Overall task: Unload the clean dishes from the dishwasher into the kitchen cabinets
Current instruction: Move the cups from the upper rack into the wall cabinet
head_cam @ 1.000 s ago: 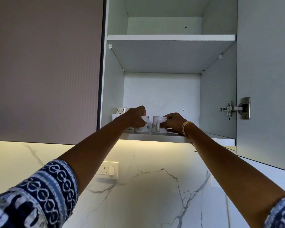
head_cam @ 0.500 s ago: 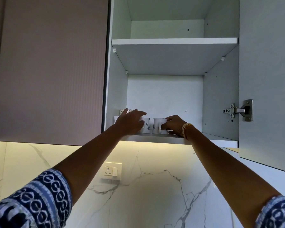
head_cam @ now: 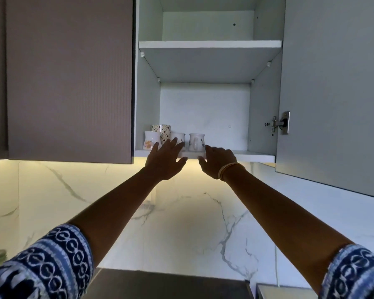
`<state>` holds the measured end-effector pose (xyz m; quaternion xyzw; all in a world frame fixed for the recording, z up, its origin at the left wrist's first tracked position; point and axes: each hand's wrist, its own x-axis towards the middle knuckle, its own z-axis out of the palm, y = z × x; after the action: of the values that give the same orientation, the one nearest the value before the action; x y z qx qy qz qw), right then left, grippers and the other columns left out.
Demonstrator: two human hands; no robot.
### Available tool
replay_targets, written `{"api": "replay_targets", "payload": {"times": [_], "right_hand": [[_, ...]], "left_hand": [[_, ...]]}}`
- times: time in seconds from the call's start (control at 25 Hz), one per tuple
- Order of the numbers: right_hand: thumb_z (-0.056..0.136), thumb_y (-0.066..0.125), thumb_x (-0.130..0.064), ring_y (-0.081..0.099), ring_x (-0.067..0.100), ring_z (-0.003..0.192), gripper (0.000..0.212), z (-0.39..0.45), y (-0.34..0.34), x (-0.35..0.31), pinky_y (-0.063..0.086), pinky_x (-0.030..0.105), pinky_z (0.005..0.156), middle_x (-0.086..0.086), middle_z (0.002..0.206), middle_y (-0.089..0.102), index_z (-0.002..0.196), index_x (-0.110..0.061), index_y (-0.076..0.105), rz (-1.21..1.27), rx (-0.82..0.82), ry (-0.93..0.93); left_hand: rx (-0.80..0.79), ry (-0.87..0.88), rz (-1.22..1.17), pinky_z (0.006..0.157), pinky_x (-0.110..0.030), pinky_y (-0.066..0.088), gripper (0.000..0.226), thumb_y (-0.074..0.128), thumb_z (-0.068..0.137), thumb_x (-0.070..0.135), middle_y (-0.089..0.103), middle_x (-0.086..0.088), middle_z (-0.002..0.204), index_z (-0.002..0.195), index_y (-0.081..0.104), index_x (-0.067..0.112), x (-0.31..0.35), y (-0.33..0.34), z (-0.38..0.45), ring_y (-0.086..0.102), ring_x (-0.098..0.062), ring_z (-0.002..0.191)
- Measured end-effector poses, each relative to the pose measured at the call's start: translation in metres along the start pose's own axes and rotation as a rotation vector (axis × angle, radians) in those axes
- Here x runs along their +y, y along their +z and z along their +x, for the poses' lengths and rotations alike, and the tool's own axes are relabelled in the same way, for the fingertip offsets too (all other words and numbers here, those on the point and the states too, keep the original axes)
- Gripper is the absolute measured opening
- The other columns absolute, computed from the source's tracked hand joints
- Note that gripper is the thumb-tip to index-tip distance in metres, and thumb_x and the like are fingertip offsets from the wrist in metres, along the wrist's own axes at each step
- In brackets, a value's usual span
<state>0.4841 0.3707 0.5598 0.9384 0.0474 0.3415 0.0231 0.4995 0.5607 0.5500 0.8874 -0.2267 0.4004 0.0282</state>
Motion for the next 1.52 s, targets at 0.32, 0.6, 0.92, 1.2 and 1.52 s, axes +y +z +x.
{"api": "replay_targets", "payload": {"times": [0.32, 0.6, 0.92, 1.2, 1.52], "right_hand": [[0.098, 0.034, -0.046, 0.032, 0.028, 0.141, 0.060, -0.125, 0.022, 0.006, 0.032, 0.047, 0.110, 0.011, 0.154, 0.032, 0.148, -0.013, 0.028, 0.156, 0.006, -0.009], [0.082, 0.060, -0.044, 0.039, 0.029, 0.137, 0.077, -0.326, 0.077, -0.001, 0.038, 0.048, 0.107, 0.012, 0.150, 0.038, 0.146, -0.012, 0.031, 0.281, -0.303, 0.147], [0.092, 0.049, -0.045, 0.036, 0.031, 0.138, 0.066, -0.619, 0.069, -0.009, 0.036, 0.049, 0.108, 0.014, 0.150, 0.036, 0.145, -0.008, 0.034, 0.321, -0.590, 0.467], [0.090, 0.053, -0.040, 0.043, 0.038, 0.128, 0.061, -0.814, 0.038, 0.026, 0.040, 0.051, 0.102, 0.018, 0.144, 0.039, 0.139, -0.007, 0.038, 0.273, -0.759, 0.778], [0.091, 0.051, -0.039, 0.042, 0.035, 0.131, 0.059, -0.906, 0.045, 0.093, 0.039, 0.049, 0.104, 0.016, 0.144, 0.040, 0.139, -0.009, 0.038, 0.287, -0.874, 0.983]], "left_hand": [[-0.180, -0.082, -0.087, 0.118, -0.051, 0.007, 0.061, 0.034, 0.099, 0.044, 0.013, -0.006, 0.161, 0.153, 0.014, 0.023, 0.074, -0.005, -0.108, 0.010, -0.024, 0.149], [-0.378, -0.006, -0.190, 0.120, -0.046, 0.004, 0.064, 0.041, 0.096, 0.041, 0.013, -0.003, 0.161, 0.152, 0.016, 0.024, 0.153, 0.025, -0.264, 0.011, -0.020, 0.149], [-0.699, 0.154, -0.298, 0.119, -0.050, 0.008, 0.063, 0.043, 0.094, 0.039, 0.020, -0.006, 0.159, 0.150, 0.024, 0.018, 0.287, 0.013, -0.483, 0.016, -0.022, 0.148], [-0.857, 0.313, -0.457, 0.118, -0.050, 0.013, 0.059, 0.045, 0.095, 0.034, 0.028, -0.007, 0.156, 0.147, 0.028, 0.012, 0.425, 0.000, -0.607, 0.022, -0.023, 0.145], [-1.030, 0.470, -0.487, 0.116, -0.047, 0.017, 0.053, 0.044, 0.096, 0.032, 0.035, -0.012, 0.149, 0.141, 0.033, 0.007, 0.530, 0.049, -0.631, 0.033, -0.027, 0.139]]}}
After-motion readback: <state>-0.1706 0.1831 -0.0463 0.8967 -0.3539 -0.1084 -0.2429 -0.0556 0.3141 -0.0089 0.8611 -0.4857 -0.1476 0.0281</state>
